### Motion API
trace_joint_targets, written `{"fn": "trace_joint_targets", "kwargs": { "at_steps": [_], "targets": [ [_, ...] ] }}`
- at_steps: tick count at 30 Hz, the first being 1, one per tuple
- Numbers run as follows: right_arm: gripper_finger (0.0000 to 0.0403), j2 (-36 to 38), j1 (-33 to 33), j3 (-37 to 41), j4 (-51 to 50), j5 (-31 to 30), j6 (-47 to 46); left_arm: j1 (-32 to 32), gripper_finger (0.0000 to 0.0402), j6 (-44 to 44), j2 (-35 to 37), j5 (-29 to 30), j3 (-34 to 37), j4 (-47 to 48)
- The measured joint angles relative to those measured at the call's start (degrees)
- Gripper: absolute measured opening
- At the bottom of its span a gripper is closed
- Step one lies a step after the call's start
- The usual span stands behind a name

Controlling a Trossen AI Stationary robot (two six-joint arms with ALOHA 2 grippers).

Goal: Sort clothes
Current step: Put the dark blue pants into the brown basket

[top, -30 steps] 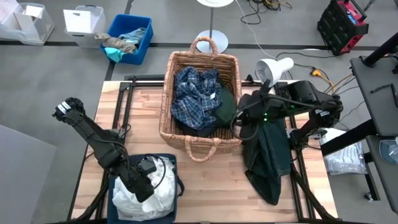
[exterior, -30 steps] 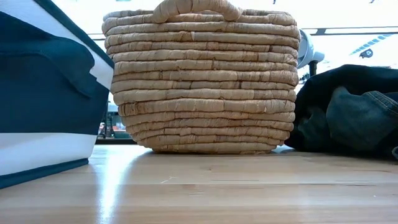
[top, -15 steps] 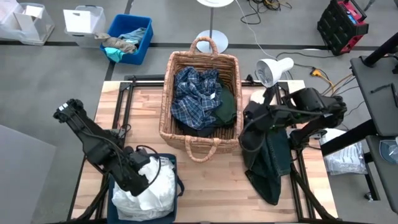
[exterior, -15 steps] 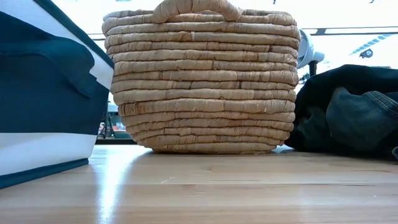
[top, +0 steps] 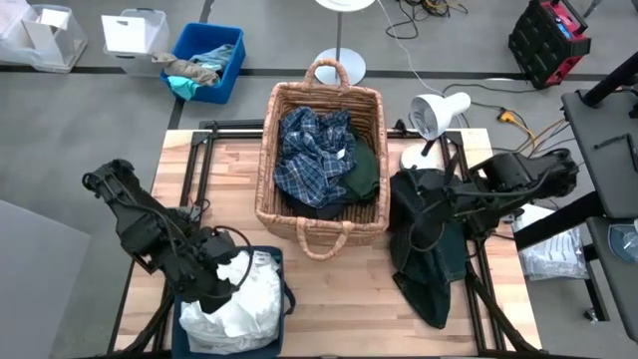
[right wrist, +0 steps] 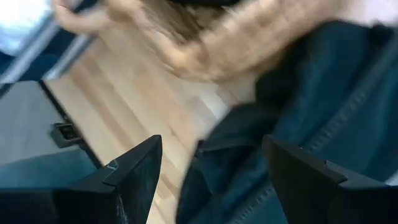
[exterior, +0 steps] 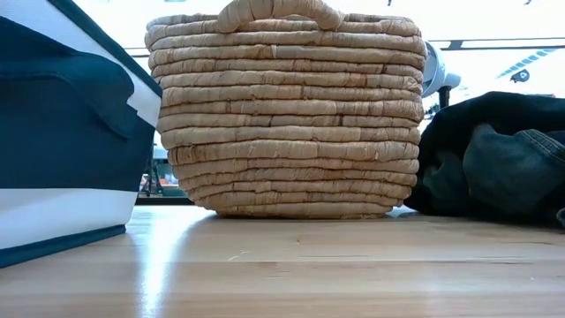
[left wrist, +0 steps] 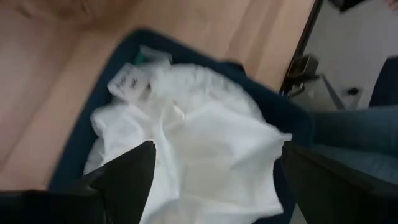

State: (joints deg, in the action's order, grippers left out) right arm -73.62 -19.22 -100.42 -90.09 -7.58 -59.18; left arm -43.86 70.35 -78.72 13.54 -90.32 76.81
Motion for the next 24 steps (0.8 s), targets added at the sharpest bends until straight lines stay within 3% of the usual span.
{"fn": "trace_joint_targets", "kwargs": {
  "at_steps": [10, 16, 20, 24],
  "targets": [
    [0.0289, 5.9, 1.0, 19.6, 0.1, -8.8, -5.4, 0.1, 0.0322, -4.0, 0.0, 16.4, -9.2, 4.1],
    [0.0330, 6.2, 2.9, 31.4, 1.2, -6.5, -8.5, 0.1, 0.0322, -8.1, 0.0, 24.4, -14.8, 4.3],
    [0.0359, 7.7, 4.1, 38.2, 8.2, -2.1, -8.8, 0.1, 0.0322, -10.8, 0.1, 27.4, -17.1, 4.3],
    [0.0364, 8.9, 5.2, 44.2, 15.9, -1.9, -10.4, 0.1, 0.0322, -11.6, 0.1, 29.3, -17.8, 4.8]
  ]
}}
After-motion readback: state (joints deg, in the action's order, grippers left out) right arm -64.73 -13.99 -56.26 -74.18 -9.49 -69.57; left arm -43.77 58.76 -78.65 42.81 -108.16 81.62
